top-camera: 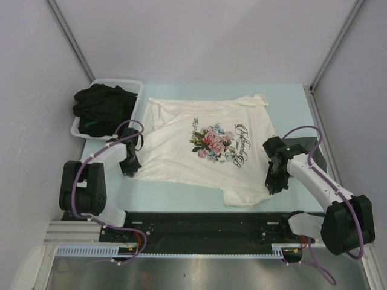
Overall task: Fold and stack the t-shirts
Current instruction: Flatten out the tshirt
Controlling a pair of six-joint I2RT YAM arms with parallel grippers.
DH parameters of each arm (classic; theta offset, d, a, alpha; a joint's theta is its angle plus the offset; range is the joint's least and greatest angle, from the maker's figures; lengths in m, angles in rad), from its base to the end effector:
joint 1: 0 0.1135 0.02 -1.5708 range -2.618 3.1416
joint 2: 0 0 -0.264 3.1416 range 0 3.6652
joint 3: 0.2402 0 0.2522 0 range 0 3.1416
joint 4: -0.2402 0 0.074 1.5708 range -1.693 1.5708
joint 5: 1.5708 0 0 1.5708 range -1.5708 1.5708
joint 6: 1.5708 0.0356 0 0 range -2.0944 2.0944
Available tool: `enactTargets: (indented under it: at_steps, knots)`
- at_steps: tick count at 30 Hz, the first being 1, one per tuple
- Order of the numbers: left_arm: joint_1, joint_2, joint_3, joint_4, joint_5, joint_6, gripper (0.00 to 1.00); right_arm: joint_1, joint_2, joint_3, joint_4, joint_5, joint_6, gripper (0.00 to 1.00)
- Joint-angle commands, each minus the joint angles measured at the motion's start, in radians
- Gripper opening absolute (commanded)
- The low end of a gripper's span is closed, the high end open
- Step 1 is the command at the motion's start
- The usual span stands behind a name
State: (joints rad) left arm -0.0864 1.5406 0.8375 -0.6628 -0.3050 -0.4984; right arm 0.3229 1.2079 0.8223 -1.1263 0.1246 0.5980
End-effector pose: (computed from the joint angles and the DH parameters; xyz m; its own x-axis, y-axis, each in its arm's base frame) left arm 0.2596 -0.0118 0.1591 -0.8670 -0.3826 -0.3193 -0.4474 0.8797 0.1610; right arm 0.1742 0.0536 0.2146 -0.9557 0.2693 -0.1185 0.2785 0.9579 -0.0694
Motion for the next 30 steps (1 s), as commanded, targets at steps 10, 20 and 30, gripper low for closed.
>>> enactTargets:
  at_steps: [10, 20, 30]
  knots:
    - [-0.036, -0.138, -0.002, -0.202, 0.096, -0.054, 0.0, -0.007, -0.01, 0.035, -0.07, 0.01, 0.008, 0.0]
    - [-0.046, -0.243, -0.028, -0.285, 0.11, -0.071, 0.0, -0.01, -0.051, 0.035, -0.101, 0.024, 0.031, 0.0]
    - [-0.046, -0.188, 0.028, -0.259, 0.1, -0.058, 0.18, -0.007, 0.047, 0.032, -0.056, 0.015, 0.006, 0.13]
